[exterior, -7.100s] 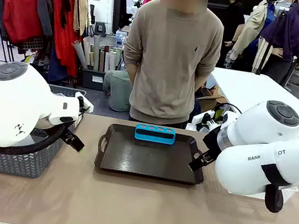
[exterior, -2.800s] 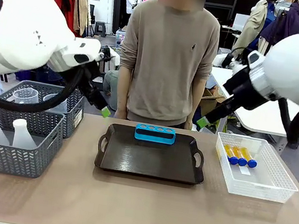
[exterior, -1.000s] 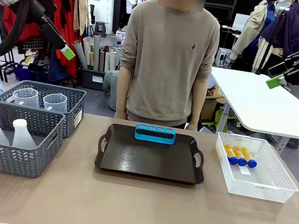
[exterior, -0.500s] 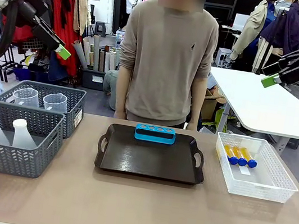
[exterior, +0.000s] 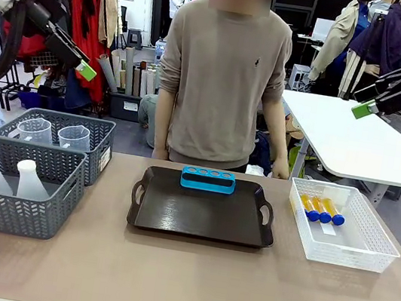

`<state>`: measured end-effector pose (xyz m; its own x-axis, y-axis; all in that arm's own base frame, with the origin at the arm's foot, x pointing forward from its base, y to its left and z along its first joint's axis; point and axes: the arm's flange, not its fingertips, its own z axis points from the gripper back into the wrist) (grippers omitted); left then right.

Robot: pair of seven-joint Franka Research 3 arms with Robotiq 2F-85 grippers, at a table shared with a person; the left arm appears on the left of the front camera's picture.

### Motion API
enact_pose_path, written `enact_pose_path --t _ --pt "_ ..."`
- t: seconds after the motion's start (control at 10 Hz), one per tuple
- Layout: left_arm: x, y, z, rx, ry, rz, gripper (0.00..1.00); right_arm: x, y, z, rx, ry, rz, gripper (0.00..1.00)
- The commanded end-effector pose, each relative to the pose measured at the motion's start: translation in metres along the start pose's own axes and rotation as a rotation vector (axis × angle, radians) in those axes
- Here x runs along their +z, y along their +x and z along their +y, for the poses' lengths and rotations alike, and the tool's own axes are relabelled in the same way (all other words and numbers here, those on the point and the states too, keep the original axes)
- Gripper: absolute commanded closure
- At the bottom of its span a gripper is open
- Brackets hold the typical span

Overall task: Prepare the laboratory tools.
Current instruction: Pick up one Large Measuring Cup and place it on the Handle tray.

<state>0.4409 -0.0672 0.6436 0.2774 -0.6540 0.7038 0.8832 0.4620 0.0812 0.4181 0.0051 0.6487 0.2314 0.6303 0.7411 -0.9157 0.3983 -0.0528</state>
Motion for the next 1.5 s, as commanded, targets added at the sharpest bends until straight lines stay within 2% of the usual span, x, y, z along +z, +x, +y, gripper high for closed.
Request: enact_pose_path --t 0.0,0.9,1.1,1.3,1.4 --pt "0.001 -0.001 0.000 0.001 0.000 -0.006 0.00 -0.001 0.001 0.001 0.002 0.010 -0.010 0.00" --pt "0.000 0.000 0.000 0.000 0.001 0.001 0.00 -0.001 0.001 0.001 0.002 0.010 -0.010 0.00" --pt "-0.003 0.016 0.021 0.061 -0.007 0.164 0.00 -0.001 0.001 0.001 0.002 0.010 -0.010 0.00" --pt "-0.010 0.021 0.043 0.133 0.111 0.350 0.00 -0.001 0.001 0.001 0.002 0.010 -0.010 0.00" --pt "-0.018 0.021 0.047 0.147 0.152 0.388 0.00 -0.001 0.001 0.001 0.002 0.010 -0.010 0.00"
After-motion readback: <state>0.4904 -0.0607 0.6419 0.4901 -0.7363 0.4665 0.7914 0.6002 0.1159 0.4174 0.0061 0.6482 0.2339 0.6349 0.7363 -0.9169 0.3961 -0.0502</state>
